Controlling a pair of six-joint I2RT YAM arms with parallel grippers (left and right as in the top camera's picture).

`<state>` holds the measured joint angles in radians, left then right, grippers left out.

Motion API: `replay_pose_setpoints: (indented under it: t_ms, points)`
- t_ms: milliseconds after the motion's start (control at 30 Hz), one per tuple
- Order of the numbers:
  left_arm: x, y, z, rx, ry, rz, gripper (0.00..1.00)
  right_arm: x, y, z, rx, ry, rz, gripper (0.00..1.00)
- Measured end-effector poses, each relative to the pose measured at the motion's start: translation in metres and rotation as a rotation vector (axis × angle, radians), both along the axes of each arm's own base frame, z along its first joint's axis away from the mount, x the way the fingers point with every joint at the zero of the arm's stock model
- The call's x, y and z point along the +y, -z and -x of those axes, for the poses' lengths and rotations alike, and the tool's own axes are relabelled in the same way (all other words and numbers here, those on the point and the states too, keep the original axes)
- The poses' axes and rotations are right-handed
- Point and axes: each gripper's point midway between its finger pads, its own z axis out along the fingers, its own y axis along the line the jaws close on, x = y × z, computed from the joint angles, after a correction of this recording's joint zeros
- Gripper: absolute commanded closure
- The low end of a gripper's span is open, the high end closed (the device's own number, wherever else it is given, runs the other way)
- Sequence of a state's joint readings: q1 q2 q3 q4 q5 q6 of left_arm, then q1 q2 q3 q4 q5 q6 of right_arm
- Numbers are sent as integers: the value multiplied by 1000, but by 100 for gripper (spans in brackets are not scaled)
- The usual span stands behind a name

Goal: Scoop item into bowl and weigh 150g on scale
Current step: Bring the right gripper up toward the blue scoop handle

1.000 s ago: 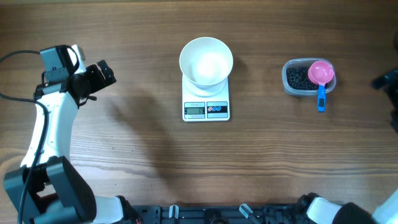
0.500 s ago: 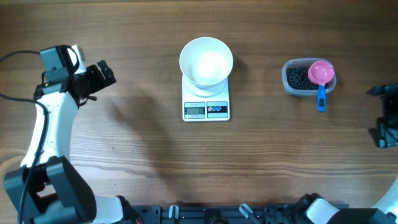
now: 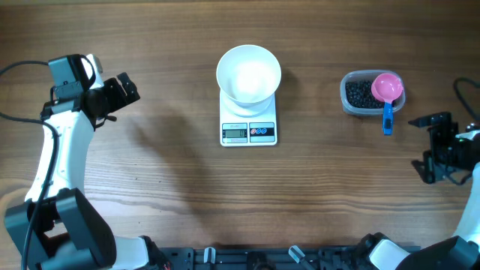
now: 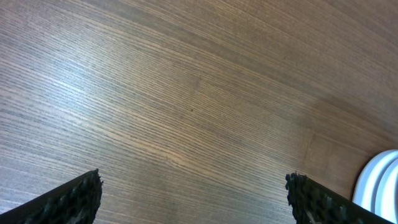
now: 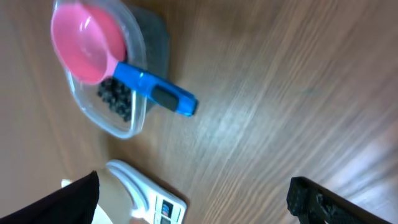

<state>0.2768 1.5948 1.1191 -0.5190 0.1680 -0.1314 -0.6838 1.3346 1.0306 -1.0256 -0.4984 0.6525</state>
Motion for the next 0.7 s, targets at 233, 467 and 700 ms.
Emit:
replay_pose_setpoints:
  t_ms: [233,467,700]
  points:
    - [0,0,0,0,0,0,0,20,18,-11,-119,-156,-11,0]
    - [0,0,0,0,0,0,0,13,24,-29,-244,-203,64,0]
    - [0,0,0,0,0,0,0,35,63,-9,-189,-129,-68,13]
